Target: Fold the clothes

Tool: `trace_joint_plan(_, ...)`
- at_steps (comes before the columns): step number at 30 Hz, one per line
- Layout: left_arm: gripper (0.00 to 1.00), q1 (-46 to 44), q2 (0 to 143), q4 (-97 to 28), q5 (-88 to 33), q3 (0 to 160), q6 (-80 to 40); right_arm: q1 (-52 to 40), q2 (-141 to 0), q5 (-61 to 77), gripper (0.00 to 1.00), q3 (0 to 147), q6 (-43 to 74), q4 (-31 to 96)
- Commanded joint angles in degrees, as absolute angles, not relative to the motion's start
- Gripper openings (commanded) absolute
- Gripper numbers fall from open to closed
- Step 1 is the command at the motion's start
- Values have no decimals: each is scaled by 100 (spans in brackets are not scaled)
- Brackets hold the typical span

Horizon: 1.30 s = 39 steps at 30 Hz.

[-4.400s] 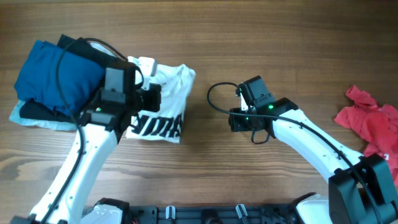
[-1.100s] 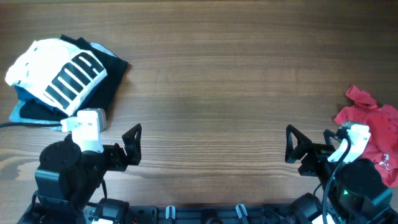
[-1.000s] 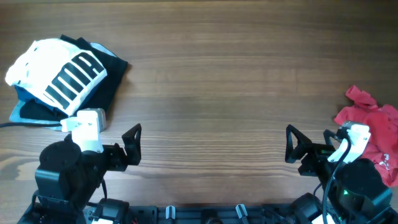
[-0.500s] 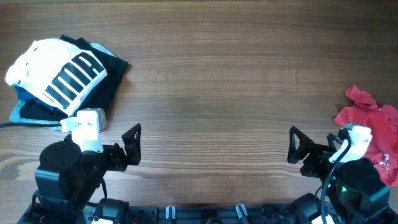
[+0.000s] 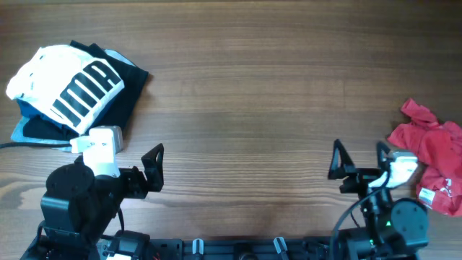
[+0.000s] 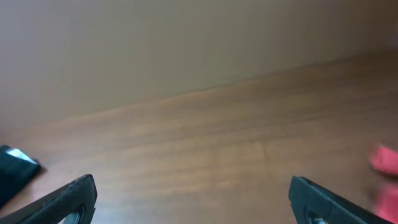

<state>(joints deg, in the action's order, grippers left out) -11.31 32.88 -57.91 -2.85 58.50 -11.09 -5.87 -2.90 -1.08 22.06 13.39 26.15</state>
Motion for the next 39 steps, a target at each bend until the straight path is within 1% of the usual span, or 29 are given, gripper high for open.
trace_joint_plan(1, 100, -1151, 3240, -5778, -246, 5806, -1162, -429, -21, 794, 100, 1422, 646, 1616)
trace_joint_plan(5, 100, -1151, 3240, -5778, -246, 5806, -1162, -425, -19, 1417, 100, 231, 301, -91)
trace_joint_plan(6, 100, -1151, 3240, -5778, -246, 5806, -1162, -425, -16, 1577, 100, -3, 309, -97)
trace_joint_plan(39, 100, -1151, 3234, -5787, -246, 5806, -1162, -421, -21, 1575, 100, 30, 336, -128)
